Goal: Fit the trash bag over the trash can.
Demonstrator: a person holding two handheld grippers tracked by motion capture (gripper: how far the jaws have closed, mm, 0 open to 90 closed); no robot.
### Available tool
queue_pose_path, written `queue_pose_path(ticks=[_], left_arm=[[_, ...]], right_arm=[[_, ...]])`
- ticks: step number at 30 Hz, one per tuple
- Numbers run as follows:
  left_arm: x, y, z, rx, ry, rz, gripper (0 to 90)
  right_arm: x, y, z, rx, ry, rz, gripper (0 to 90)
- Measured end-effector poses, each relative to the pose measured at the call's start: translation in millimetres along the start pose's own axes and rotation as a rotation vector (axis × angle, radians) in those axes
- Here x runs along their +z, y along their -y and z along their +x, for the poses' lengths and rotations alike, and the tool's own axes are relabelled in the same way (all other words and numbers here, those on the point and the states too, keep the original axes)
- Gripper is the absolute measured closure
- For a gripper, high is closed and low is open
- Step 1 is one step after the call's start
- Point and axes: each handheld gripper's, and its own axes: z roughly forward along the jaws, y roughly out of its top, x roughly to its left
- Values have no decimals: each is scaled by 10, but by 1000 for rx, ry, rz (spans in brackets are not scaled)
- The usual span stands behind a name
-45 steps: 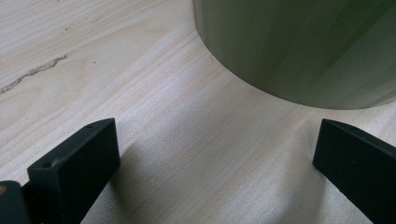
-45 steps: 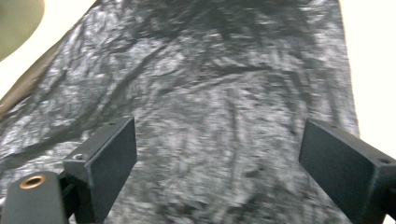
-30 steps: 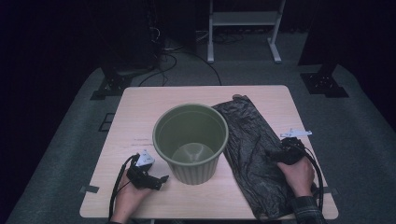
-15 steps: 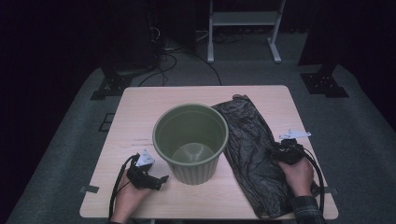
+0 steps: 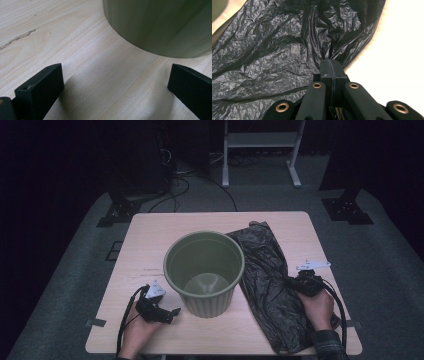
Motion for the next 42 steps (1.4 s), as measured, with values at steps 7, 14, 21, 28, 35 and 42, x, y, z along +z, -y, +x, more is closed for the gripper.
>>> queue_pose_path(ticks=[7, 14, 21, 28, 35, 42], left_arm=[[0, 0, 0, 0, 0, 0, 0], [0, 0, 0, 0, 0, 0, 0], [0, 0, 0, 0, 0, 0, 0], [0, 0, 0, 1, 1, 0, 0], [0, 0, 0, 1, 1, 0, 0], [0, 0, 0, 1, 1, 0, 0]], right_arm=[[57, -44, 136, -56, -58, 8, 900], [139, -113, 281, -83, -114, 19, 900], [237, -183, 434, -110, -156, 19, 900], [326, -249, 579, -138, -203, 21, 894], [378, -297, 670, -144, -239, 29, 810], [424, -343, 631, -40, -320, 35, 472]])
